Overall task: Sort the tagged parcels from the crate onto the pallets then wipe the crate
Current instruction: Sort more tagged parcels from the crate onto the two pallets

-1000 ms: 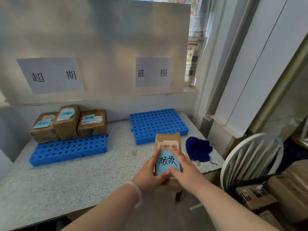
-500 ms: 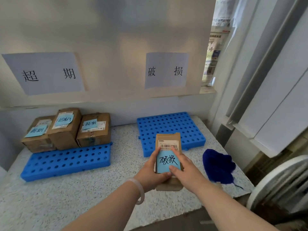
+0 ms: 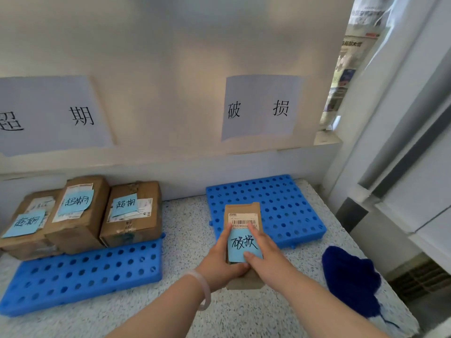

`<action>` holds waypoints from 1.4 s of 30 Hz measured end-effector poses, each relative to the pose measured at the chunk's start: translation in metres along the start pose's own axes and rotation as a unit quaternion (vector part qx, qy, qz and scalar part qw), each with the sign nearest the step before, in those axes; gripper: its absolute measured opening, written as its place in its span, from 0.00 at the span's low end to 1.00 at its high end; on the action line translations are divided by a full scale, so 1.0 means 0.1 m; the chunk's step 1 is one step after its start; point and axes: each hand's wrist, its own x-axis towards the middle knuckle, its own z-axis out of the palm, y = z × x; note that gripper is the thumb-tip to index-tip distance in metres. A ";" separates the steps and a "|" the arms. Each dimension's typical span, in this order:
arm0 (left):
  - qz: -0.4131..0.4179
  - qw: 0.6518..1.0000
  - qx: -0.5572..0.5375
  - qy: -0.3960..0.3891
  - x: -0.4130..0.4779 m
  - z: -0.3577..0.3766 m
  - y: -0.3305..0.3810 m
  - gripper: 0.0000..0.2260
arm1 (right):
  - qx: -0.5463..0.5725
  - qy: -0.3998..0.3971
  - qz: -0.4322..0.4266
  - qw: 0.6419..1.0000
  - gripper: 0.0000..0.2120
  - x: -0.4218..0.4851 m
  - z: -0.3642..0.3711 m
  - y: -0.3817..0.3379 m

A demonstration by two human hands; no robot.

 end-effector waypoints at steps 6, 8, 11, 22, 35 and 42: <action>-0.012 0.999 -0.011 0.032 0.43 -0.16 0.03 0.45 | -0.001 -0.027 -0.004 1.000 0.32 0.50 -0.12 -0.07; -0.019 0.999 -0.022 0.042 0.58 -0.21 0.04 0.44 | -0.004 -0.038 -0.003 0.999 0.32 0.70 -0.18 -0.09; -0.027 0.998 -0.031 0.055 0.83 -0.28 0.03 0.45 | 0.001 -0.052 -0.005 0.999 0.33 1.02 -0.23 -0.10; -0.068 0.991 -0.057 0.099 1.67 -0.55 -0.26 0.47 | 0.043 -0.096 -0.007 0.994 0.31 2.05 -0.17 0.01; -0.088 0.989 0.020 0.118 2.25 -0.99 -0.18 0.48 | 0.041 -0.076 -0.022 0.996 0.32 2.80 -0.21 -0.10; -0.085 0.989 0.040 0.112 2.19 -0.99 -0.15 0.47 | 0.008 -0.079 -0.025 0.997 0.32 2.71 -0.27 -0.15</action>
